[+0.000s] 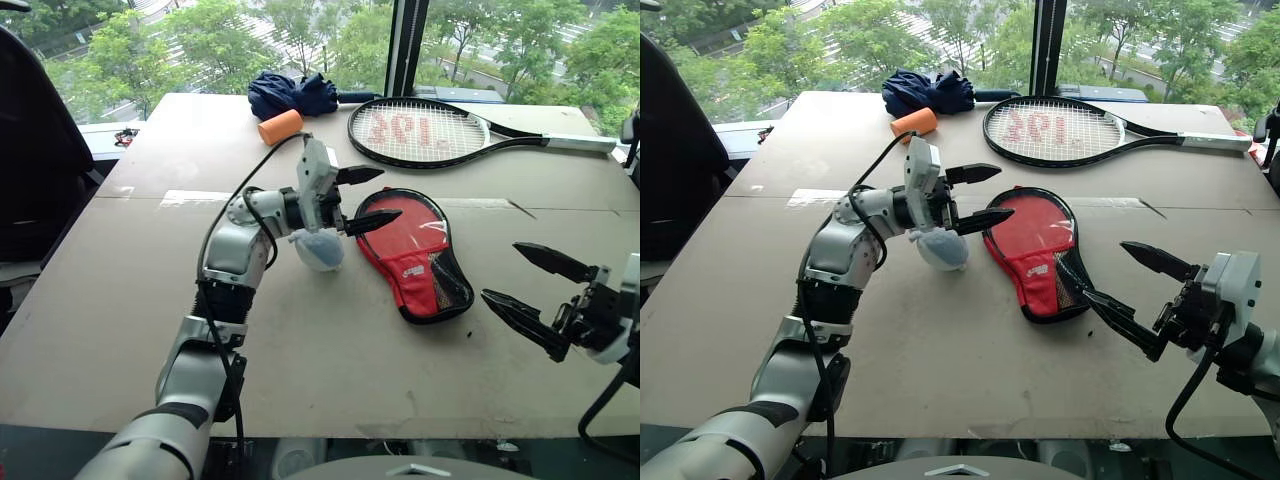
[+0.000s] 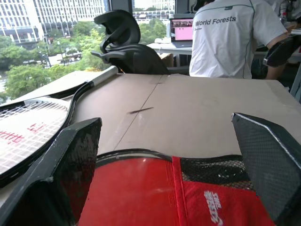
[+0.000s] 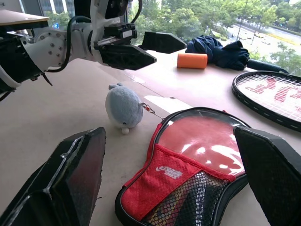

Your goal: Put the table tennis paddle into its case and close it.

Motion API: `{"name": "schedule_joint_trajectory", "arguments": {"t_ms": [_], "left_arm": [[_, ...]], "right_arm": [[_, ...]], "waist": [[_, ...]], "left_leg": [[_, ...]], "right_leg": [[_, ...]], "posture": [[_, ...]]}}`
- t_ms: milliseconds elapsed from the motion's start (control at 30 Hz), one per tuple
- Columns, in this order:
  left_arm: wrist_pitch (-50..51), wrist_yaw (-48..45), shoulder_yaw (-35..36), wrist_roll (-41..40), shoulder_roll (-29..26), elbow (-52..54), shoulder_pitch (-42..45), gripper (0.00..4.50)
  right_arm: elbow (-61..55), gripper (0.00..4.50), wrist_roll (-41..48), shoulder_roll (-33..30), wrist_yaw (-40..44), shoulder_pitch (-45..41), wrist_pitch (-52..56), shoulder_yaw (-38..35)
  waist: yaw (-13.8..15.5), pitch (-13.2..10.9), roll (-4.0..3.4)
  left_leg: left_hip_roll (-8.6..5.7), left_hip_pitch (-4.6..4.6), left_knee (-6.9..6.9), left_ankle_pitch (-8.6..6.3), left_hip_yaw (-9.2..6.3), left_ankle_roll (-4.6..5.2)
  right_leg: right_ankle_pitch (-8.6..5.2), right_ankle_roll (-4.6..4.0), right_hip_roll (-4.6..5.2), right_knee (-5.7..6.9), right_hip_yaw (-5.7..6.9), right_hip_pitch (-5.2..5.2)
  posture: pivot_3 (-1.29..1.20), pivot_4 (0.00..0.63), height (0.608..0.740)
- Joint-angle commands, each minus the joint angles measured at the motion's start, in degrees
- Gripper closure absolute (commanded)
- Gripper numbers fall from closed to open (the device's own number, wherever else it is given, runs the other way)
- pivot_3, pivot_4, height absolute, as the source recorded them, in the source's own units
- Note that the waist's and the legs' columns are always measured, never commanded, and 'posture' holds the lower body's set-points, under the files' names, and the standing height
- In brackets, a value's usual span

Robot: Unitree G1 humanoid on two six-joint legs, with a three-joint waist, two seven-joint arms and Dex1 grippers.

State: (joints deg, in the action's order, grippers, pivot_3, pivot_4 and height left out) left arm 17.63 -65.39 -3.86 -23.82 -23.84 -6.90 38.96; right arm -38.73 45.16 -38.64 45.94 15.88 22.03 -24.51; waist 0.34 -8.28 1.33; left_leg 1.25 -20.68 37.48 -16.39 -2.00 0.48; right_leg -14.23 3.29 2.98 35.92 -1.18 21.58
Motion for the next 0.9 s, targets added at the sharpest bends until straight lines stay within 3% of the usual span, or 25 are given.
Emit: {"name": "schedule_joint_trajectory", "arguments": {"t_ms": [33,200,367,500,633,833,900], "left_arm": [[4.8,-1.2,2.0,-3.2,-4.5,8.2,-2.4,0.0],[10.4,-2.8,3.9,-6.8,-12.2,17.8,-8.7,0.0],[14.4,-1.9,6.7,-9.3,-17.4,21.1,-9.6,0.0],[15.9,-2.3,9.1,-10.6,-21.4,21.6,-9.1,0.0],[16.9,-0.9,10.1,-11.7,-22.3,21.4,-7.1,0.0],[17.8,0.6,9.7,-12.1,-22.1,22.4,-6.4,0.0],[17.9,1.1,9.6,-12.2,-22.0,22.6,-6.4,0.0]], "right_arm": [[2.5,0.13,-4.4,-0.4,-2.5,-3.1,-0.5,2.5],[8.0,0.13,-9.1,0.9,-9.4,-9.1,4.1,8.3],[14.4,0.13,-13.4,3.2,-15.2,-16.0,8.4,13.3],[22.1,0.13,-14.9,5.7,-21.6,-24.1,19.8,16.8],[30.3,0.13,-11.1,11.9,-25.0,-30.9,27.7,14.5],[36.0,0.13,-11.2,16.5,-24.9,-36.0,28.3,14.5],[36.0,0.63,-11.7,17.0,-24.8,-36.7,28.8,15.2]], "waist": [[0.0,0.0,0.02],[0.1,0.0,-0.04],[0.4,-0.1,-0.04],[0.0,-0.1,-0.05],[0.1,-0.1,-0.08],[-0.5,-0.1,-0.02],[-1.0,-0.1,-0.02]], "left_leg": [[0.0,0.0,0.0,0.0,0.0,0.0],[0.01,0.0,0.0,0.0,0.02,0.0],[0.01,-0.01,0.01,0.0,0.02,-0.01],[0.01,0.01,0.0,0.0,0.06,-0.01],[0.02,-0.03,-0.05,0.01,0.01,-0.01],[0.01,-0.01,-0.05,0.0,0.08,-0.01],[0.01,0.0,-0.05,0.0,0.06,-0.01]], "right_leg": [[0.0,0.0,0.0,0.0,0.0,0.0],[-0.01,-0.01,0.01,-0.02,-0.02,0.02],[-0.05,-0.12,0.03,-0.01,0.01,0.04],[-0.12,-0.25,0.01,0.0,-0.04,0.06],[-0.08,-0.19,-0.01,0.0,0.02,0.09],[0.0,-0.04,0.0,-0.01,-0.05,0.08],[0.01,-0.03,0.0,0.01,-0.05,0.08]], "posture": [[0.0,0.15,0.74],[0.0,0.15,0.74],[0.0,0.15,0.74],[0.0,0.15,0.74],[0.0,0.15,0.74],[0.0,0.15,0.74],[0.0,0.15,0.74]]}}
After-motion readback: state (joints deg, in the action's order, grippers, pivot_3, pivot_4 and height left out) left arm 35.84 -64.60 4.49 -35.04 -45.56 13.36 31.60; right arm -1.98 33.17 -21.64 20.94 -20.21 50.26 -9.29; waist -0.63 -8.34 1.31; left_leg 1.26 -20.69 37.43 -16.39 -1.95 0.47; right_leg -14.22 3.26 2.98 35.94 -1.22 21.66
